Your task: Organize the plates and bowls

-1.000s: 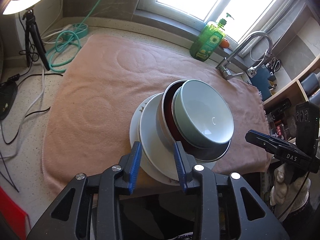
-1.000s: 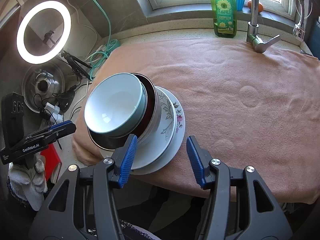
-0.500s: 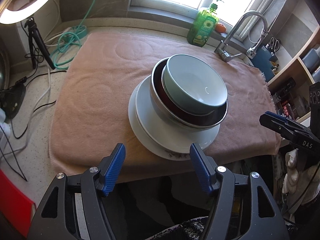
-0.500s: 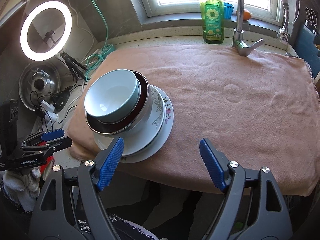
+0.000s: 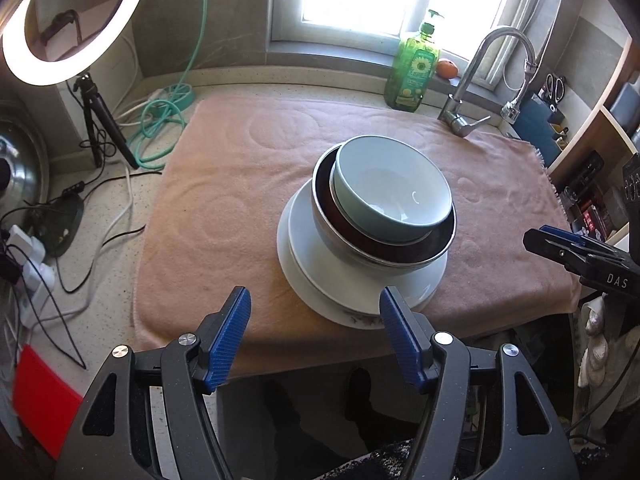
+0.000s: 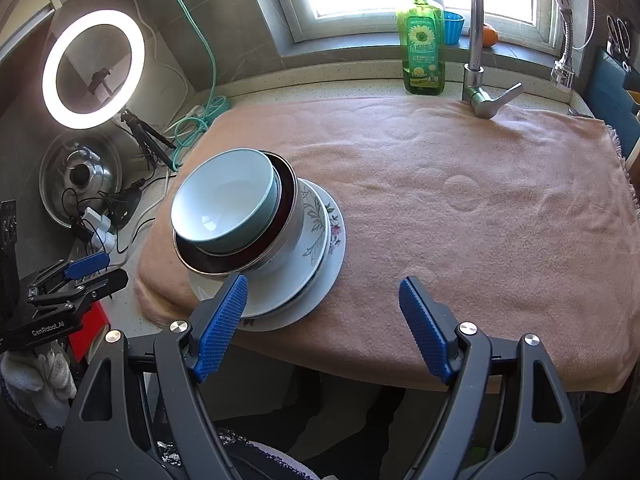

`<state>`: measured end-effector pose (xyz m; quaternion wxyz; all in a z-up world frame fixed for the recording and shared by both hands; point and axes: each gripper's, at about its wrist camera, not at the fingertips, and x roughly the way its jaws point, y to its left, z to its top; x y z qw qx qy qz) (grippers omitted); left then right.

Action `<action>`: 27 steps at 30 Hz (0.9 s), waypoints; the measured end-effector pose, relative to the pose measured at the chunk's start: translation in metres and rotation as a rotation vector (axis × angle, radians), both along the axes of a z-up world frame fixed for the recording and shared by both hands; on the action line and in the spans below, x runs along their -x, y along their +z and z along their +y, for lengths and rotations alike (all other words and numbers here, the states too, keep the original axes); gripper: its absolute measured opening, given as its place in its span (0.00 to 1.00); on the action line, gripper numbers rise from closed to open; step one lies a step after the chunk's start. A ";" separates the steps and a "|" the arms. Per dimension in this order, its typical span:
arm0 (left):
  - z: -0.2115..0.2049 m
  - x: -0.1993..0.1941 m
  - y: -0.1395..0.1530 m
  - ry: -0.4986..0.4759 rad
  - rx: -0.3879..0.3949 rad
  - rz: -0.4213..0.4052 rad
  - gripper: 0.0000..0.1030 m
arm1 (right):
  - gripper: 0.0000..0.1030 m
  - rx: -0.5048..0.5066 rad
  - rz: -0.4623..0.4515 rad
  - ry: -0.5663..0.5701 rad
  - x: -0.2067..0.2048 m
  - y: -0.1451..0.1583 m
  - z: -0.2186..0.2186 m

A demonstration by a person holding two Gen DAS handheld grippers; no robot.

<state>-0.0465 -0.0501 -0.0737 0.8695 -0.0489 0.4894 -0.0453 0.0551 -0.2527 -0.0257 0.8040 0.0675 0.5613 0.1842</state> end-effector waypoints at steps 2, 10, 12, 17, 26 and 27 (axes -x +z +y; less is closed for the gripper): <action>-0.002 0.000 0.002 0.005 -0.011 -0.009 0.65 | 0.78 0.004 -0.005 0.005 0.000 0.001 0.001; -0.005 0.003 0.003 0.040 -0.016 0.000 0.65 | 0.78 -0.005 0.006 -0.015 0.000 -0.001 -0.003; -0.007 0.004 0.004 0.044 -0.014 -0.002 0.65 | 0.78 -0.010 0.010 -0.020 0.000 -0.002 -0.004; -0.011 0.004 0.006 0.036 -0.010 -0.002 0.65 | 0.78 -0.011 0.006 -0.017 -0.001 -0.002 -0.004; -0.008 0.005 0.012 0.054 0.008 -0.017 0.65 | 0.78 -0.014 0.011 -0.014 -0.001 0.000 -0.001; -0.007 0.006 0.012 0.058 0.008 -0.017 0.65 | 0.78 -0.014 0.010 -0.015 -0.001 0.000 -0.001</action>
